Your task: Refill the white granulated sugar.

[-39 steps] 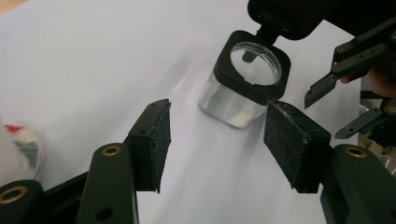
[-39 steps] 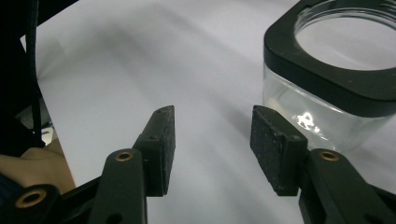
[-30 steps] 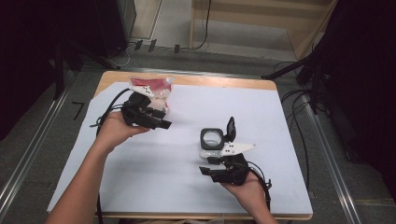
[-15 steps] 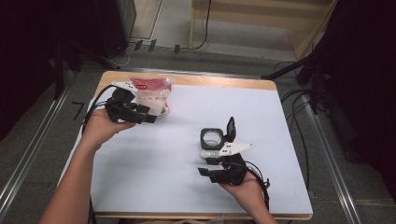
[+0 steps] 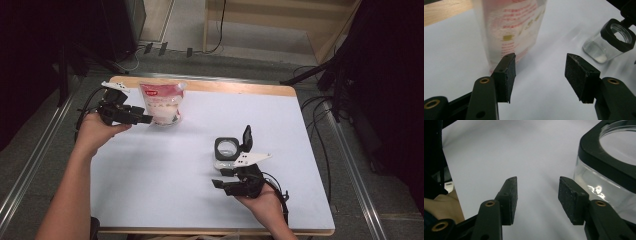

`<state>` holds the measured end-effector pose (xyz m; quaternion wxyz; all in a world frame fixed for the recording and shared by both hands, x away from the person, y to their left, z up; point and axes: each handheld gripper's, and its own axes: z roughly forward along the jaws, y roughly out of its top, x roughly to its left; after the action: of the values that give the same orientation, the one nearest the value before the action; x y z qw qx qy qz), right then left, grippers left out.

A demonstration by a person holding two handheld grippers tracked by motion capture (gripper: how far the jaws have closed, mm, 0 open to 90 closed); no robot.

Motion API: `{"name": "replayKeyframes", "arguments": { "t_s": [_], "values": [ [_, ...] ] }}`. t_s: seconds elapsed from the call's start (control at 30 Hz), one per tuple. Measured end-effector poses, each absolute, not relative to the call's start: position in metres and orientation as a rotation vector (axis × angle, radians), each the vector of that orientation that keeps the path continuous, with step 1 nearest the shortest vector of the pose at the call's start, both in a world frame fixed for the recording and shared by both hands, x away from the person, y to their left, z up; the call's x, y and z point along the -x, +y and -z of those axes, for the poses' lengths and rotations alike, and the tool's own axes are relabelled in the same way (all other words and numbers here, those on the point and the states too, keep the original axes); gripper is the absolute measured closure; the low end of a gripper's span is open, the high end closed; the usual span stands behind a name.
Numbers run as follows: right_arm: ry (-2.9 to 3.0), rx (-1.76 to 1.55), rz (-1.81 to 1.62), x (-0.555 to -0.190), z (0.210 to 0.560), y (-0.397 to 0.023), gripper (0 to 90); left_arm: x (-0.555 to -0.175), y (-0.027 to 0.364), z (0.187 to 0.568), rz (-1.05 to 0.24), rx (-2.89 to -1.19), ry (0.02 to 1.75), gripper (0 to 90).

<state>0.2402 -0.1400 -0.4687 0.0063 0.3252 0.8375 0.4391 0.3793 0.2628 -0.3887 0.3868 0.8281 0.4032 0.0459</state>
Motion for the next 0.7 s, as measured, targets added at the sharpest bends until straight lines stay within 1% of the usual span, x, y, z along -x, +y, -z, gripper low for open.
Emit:
{"name": "replayKeyframes", "arguments": {
  "t_s": [0.07, 0.13, 0.27, 0.33, 0.43, 0.6, 0.63, 0.7],
  "values": [
    [2.614, -1.019, -1.380, -0.241, 0.468, -0.142, 50.5, -0.383, 0.267, 0.389, -0.126, -2.117, 1.043, 42.8],
    [2.615, -1.025, -1.376, -0.241, 0.468, -0.143, 50.5, -0.387, 0.269, 0.390, -0.165, -2.101, 1.066, 41.4],
    [2.627, -1.018, -1.369, -0.240, 0.469, -0.141, 50.5, -0.394, 0.273, 0.389, -0.175, -2.071, 1.062, 40.2],
    [2.626, -1.006, -1.368, -0.239, 0.470, -0.140, 50.3, -0.399, 0.273, 0.389, -0.202, -2.076, 1.056, 39.0],
    [2.630, -1.003, -1.364, -0.238, 0.471, -0.140, 50.2, -0.405, 0.271, 0.391, -0.191, -2.077, 1.056, 37.4],
    [2.625, -1.028, -1.361, -0.235, 0.472, -0.140, 49.8, -0.415, 0.262, 0.391, -0.202, -2.083, 1.027, 37.4],
    [2.626, -1.031, -1.359, -0.235, 0.472, -0.140, 49.7, -0.417, 0.260, 0.391, -0.182, -2.074, 1.016, 37.6],
    [2.629, -1.030, -1.353, -0.234, 0.474, -0.140, 49.6, -0.421, 0.256, 0.393, -0.192, -2.097, 1.017, 38.3]
  ]
}}
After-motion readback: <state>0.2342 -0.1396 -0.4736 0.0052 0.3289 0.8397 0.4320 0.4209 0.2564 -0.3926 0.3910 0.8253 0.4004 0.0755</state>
